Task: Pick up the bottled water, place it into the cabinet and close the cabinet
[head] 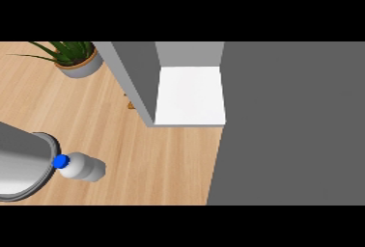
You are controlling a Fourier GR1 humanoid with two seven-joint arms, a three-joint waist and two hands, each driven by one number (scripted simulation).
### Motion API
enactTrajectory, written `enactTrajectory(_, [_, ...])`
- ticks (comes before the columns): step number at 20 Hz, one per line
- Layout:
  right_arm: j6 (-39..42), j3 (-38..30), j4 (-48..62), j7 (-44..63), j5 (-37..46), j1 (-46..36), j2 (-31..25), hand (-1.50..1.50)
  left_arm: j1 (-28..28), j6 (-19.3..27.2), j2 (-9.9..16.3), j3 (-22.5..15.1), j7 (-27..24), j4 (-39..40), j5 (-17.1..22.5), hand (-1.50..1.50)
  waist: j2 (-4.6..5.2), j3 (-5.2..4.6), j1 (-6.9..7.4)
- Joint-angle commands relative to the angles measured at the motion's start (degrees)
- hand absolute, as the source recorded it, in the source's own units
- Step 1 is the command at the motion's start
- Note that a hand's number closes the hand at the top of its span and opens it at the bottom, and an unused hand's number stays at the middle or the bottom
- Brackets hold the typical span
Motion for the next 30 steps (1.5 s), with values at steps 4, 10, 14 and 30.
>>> enactTrajectory(4, [-1.5, 2.6, -3.5, 4.0, 5.7, -2.7, -0.9, -1.5, -5.2, 0.4, -3.8, -0.6, 1.2, 7.7, -7.5, -1.5, 0.94, -0.93, -1.08])
enactTrajectory(10, [-1.6, 2.4, -1.5, 1.0, 3.8, -1.8, -2.0, -1.5, -5.6, 0.6, -11.0, -0.4, 0.7, 8.0, -17.6, -1.5, 1.09, -0.99, -1.93])
enactTrajectory(14, [-2.0, 2.7, -2.7, 1.2, 2.9, -1.5, -2.5, -1.5, -5.5, -0.4, -11.6, -0.3, 1.2, 9.5, -20.6, -1.5, 1.26, -1.09, -3.76])
enactTrajectory(30, [-3.2, 2.0, -2.1, 1.8, 1.6, -3.6, -4.0, -1.5, -7.2, -4.1, -19.7, 0.5, -3.5, 15.7, -36.6, -1.5, 1.52, -1.33, -4.65])
